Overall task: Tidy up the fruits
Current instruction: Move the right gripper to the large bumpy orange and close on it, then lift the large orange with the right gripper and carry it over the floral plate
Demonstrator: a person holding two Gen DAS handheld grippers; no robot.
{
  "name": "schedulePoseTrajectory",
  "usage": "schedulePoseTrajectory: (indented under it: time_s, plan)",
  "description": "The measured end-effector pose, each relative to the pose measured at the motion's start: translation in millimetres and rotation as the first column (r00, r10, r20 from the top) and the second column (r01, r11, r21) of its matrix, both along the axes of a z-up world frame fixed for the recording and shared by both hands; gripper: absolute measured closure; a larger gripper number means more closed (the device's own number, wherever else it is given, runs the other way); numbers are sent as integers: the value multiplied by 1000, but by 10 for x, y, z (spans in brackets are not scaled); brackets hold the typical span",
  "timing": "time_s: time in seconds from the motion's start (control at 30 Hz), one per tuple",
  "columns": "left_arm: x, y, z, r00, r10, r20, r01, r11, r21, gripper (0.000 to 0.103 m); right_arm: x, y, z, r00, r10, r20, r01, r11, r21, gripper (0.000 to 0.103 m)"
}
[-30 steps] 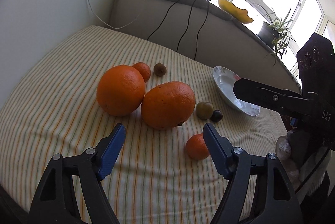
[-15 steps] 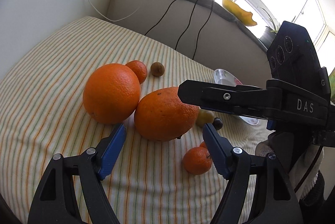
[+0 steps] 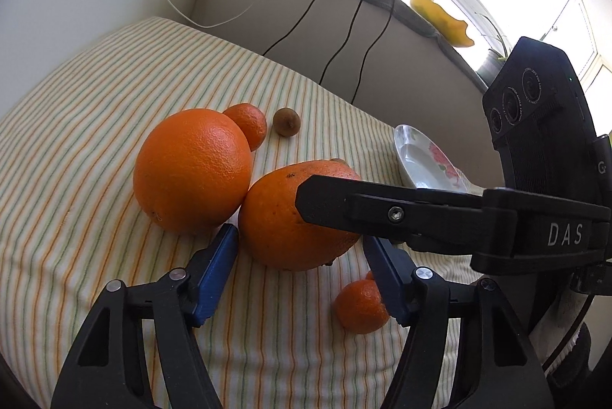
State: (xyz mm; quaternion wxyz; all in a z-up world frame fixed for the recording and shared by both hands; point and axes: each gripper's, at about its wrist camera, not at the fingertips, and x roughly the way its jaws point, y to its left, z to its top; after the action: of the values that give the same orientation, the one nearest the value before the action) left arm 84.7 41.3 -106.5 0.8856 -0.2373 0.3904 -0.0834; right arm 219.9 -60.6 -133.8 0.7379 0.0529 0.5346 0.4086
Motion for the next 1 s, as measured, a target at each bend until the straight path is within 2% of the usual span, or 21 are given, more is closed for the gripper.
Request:
schedulePoseTrajectory:
  time_s: [0.13, 0.57, 1.0]
  plan:
    - [23, -23, 10, 1000, 0, 5, 0, 1000, 14, 37, -25, 24, -24, 1000, 1, 10, -1, 1000, -19, 30]
    - [-32, -82, 65, 1000, -4, 21, 3, 999, 51, 38, -275, -124, 162, 999, -6, 34, 7, 1000, -14, 32]
    - [30, -365, 332, 995, -52, 81, 45, 995, 87, 38, -267, -449, 371, 995, -48, 88, 46, 998, 33, 33]
